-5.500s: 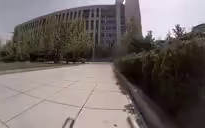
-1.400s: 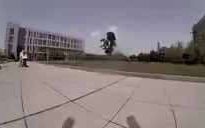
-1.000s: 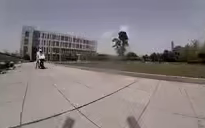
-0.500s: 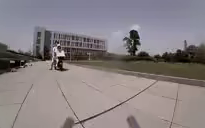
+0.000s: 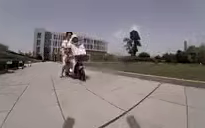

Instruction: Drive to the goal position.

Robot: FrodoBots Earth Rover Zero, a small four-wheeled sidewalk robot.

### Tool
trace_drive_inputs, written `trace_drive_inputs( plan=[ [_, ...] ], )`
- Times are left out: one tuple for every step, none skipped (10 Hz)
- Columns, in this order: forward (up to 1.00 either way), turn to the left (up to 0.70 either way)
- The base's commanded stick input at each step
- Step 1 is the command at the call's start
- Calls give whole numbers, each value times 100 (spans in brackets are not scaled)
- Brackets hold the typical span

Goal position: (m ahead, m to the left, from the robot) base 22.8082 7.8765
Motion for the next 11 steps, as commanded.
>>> trace_drive_inputs(
  plan=[
    [70, 0],
    [70, 0],
    [70, 0],
    [70, 0],
    [70, 0],
    [70, 0],
    [70, 19],
    [70, 35],
    [70, 35],
    [70, 35],
    [70, 35]
  ],
)
